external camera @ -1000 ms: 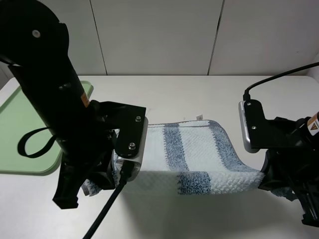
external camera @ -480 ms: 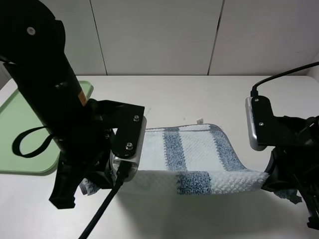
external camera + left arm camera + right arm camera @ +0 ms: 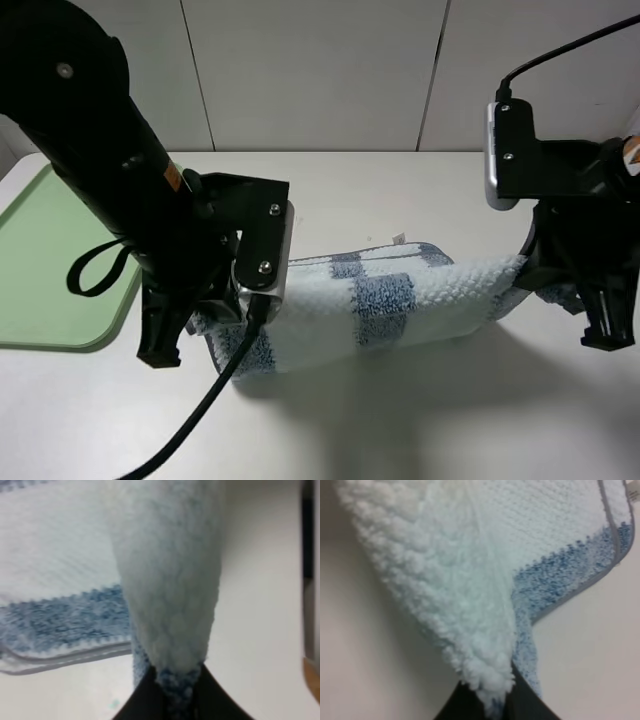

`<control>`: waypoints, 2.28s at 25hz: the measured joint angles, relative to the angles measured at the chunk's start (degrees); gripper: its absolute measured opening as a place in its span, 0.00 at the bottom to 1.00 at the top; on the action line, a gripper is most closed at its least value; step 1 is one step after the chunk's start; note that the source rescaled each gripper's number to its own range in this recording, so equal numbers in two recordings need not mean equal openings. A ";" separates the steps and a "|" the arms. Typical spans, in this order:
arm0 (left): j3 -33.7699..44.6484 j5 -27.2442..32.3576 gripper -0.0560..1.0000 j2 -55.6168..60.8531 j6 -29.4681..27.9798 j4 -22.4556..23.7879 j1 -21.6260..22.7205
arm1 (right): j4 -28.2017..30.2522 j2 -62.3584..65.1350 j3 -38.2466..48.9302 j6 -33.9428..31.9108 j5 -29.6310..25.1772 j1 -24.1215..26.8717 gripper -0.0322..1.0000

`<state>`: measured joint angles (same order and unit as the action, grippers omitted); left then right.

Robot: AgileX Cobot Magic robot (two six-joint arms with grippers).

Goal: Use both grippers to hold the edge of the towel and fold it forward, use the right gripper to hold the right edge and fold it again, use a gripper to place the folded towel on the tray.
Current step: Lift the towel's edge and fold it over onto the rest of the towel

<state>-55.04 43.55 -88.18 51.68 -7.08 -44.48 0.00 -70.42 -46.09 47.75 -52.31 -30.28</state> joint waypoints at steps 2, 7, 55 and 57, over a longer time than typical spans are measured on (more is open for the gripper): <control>0.00 -1.52 0.05 -0.88 0.00 0.69 0.85 | 0.79 -2.49 -1.11 0.00 0.45 0.00 0.03; 0.00 -5.21 0.05 -2.75 0.00 1.68 2.96 | 3.43 -7.08 -1.92 -0.14 3.82 0.00 0.03; 2.94 -26.90 1.00 -11.91 -9.14 5.33 7.26 | 17.63 -19.94 -6.08 -14.97 17.89 0.00 1.00; 2.94 -24.77 1.00 -10.16 -10.02 5.33 7.26 | 17.63 -19.94 -6.08 -15.13 17.89 0.00 1.00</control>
<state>-52.10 18.78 -98.34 41.66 -1.76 -37.23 17.63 -90.36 -52.17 32.62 -34.42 -30.28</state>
